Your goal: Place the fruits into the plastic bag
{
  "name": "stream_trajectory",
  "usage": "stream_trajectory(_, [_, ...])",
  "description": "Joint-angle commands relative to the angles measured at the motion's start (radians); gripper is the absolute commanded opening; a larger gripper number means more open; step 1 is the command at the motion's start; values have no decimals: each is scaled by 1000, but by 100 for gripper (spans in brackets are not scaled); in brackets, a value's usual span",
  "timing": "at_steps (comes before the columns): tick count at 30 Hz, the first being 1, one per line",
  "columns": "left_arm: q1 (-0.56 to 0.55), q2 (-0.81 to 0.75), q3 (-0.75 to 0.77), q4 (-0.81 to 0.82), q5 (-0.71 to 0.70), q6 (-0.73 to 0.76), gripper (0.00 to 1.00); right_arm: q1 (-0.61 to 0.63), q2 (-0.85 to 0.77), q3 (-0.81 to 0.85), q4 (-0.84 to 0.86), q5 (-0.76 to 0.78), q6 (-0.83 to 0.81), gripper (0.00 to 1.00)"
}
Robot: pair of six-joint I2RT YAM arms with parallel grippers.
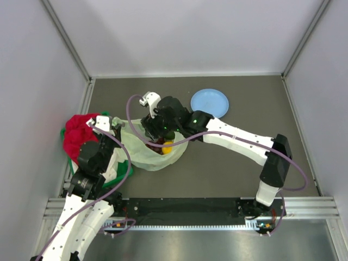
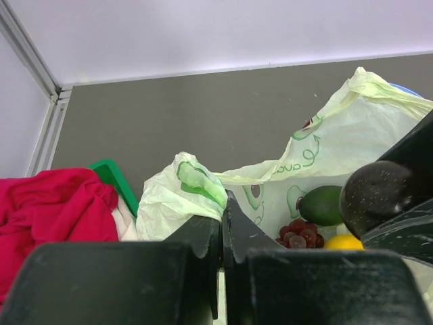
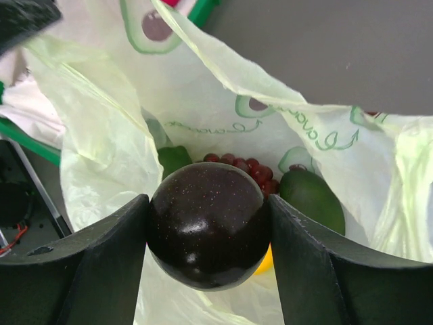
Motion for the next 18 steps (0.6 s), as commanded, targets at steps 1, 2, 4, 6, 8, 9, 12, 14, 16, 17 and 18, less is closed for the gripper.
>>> stream_trajectory(1, [4, -2, 4, 44, 5, -8, 0, 13, 14, 37, 10, 18, 35, 46])
stream_trajectory(2, [4, -2, 5, 42, 5, -8, 0, 13, 27, 34, 13, 20, 39, 46])
stream_trajectory(4, [4, -2, 5, 44, 5, -8, 0, 13, 45, 30, 7, 27, 46, 46])
stream_trajectory(6, [4, -1, 5, 42, 5, -8, 0, 13, 73, 35, -5, 39, 49, 46])
stream_trajectory(8, [4, -2, 5, 42, 3, -8, 0, 13, 96, 38, -10, 43, 51, 46])
stream_trajectory(9, [4, -2, 5, 42, 3, -8, 0, 13, 102, 40, -16, 44, 51, 46])
stream_trajectory(12, [4, -1, 5, 42, 2, -8, 0, 13, 123, 40, -25, 49, 59, 46])
stream_trajectory(14, [6, -2, 5, 42, 2, -8, 0, 13, 129, 34, -36, 50, 71, 46])
stream_trajectory(16, [4, -4, 7, 41, 2, -8, 0, 13, 126, 12, -33, 41, 89, 47])
stream_trajectory(17, [4, -6, 7, 41, 2, -8, 0, 13, 125, 3, -31, 33, 95, 47])
stream_trajectory(18, [4, -4, 7, 41, 2, -8, 0, 13, 117, -17, -27, 27, 103, 47])
